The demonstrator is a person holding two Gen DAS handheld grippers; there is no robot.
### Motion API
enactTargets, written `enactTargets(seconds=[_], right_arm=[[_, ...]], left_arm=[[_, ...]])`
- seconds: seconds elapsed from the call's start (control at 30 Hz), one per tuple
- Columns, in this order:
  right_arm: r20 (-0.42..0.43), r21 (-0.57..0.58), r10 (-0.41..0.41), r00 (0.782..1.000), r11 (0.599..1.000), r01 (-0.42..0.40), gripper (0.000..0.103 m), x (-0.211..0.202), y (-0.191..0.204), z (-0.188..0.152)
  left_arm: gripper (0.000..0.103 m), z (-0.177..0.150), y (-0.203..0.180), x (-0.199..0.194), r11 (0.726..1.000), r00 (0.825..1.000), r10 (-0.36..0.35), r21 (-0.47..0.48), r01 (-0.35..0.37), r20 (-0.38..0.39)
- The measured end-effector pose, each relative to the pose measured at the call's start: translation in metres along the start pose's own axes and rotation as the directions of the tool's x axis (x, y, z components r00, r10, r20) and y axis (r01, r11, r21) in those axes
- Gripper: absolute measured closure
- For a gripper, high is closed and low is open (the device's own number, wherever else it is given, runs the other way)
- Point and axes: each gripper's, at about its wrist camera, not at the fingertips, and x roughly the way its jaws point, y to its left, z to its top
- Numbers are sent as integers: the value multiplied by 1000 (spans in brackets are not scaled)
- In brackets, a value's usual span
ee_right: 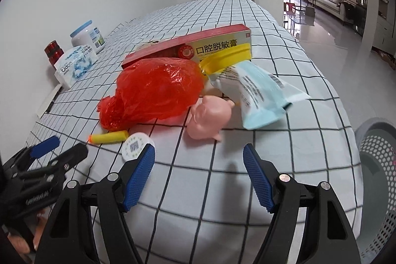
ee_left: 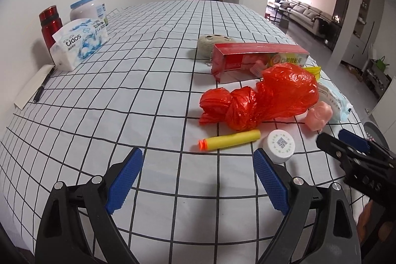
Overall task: Collect trash
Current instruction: 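Grasp the pink toy pig with the right gripper while the left gripper grasps the white lid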
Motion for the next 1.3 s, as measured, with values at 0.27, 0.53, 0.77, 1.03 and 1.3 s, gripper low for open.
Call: enactTargets(seconds=[0.27,0.53,0.77,1.03,1.3], right_arm=[[-28,-15,-48,998,999,48,33,20,1,16],[-36,-20,-27,999,999,26,56,28,0,24],[-21,-36,9,1000,999,-10,74,18,-3,17],[18,10,30,999,999,-30,75,-17,-27,-5],[58,59,18,998,998,-21,75,-55,-57,-30]], left_arm=[[14,-3,2,3,1000,1000,-5,-18,5,-15],[14,-3,-4,5,1000,999,-17,-16,16,-31],[13,-5,-17,1,1000,999,-26,-3,26,-35],[12,-8,-39,2,999,998,-48,-3,48,-48],[12,-4,-65,16,997,996,-67,-50,64,-61]])
